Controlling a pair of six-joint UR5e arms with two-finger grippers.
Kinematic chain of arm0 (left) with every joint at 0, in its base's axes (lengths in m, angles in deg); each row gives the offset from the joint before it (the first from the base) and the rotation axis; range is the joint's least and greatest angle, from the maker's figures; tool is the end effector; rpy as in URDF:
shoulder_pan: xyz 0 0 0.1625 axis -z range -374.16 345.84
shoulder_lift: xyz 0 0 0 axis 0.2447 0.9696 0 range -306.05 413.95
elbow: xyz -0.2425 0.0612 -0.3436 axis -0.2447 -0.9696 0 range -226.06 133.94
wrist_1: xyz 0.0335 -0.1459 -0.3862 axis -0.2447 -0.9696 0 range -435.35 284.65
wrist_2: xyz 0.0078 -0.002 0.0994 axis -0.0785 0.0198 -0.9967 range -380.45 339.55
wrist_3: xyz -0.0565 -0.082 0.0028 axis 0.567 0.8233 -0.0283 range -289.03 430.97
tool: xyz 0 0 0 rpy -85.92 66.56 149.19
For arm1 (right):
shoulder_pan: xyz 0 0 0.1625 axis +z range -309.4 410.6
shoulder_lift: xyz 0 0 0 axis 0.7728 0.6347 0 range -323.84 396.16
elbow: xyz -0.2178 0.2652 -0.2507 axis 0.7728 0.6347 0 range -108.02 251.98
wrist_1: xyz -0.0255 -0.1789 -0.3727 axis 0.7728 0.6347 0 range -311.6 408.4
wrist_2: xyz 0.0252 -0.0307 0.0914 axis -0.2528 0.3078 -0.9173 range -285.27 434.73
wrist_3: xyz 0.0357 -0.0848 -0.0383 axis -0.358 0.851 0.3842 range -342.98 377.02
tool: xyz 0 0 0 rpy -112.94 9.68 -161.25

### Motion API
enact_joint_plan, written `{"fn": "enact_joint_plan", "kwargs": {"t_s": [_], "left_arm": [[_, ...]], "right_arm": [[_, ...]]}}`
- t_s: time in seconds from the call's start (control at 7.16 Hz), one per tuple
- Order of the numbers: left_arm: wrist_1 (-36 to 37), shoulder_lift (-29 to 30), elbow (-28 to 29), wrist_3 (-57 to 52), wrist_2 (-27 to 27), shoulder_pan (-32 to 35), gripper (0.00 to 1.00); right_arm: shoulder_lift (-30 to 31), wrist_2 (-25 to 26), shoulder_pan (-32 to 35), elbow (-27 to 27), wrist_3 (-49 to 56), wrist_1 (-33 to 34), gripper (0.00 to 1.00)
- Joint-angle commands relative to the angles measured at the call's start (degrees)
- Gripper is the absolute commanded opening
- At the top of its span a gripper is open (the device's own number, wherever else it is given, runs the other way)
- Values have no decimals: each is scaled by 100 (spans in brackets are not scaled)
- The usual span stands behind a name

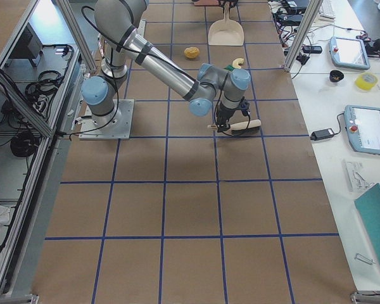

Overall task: Sweep and dump trash into bin
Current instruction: 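Slide the dustpan toward the sponge with left gripper while right brings brush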

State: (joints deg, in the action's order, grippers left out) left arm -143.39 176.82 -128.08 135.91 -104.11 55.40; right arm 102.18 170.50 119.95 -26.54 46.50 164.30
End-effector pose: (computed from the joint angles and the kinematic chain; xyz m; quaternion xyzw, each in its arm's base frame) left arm 0.1025 -0.6885 0.2504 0.6778 -0.7327 -0.0446 0.0415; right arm -0.0931 -0.5965 0.2302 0.0796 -0.9939 -0.0733 0.0212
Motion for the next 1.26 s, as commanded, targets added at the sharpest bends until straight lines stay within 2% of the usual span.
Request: {"fn": "enact_joint_plan", "kwargs": {"t_s": [0.0,0.14,0.42,0.56,0.98,1.12], "left_arm": [[115,-79,11,272,183,136,0],[133,-123,37,473,236,311,0],[90,-167,187,625,481,558,0],[81,-167,187,773,508,637,0],[46,-97,169,994,552,743,0],[54,-62,169,1133,796,743,0]], "right_arm": [[7,2,0,8,-13,-6,28],[-2,-6,0,-10,-13,-15,14],[59,11,18,25,-143,-50,11],[147,177,79,51,-675,-128,10],[227,179,789,61,-1494,-242,10],[227,178,1113,78,-1846,-287,10]]}}
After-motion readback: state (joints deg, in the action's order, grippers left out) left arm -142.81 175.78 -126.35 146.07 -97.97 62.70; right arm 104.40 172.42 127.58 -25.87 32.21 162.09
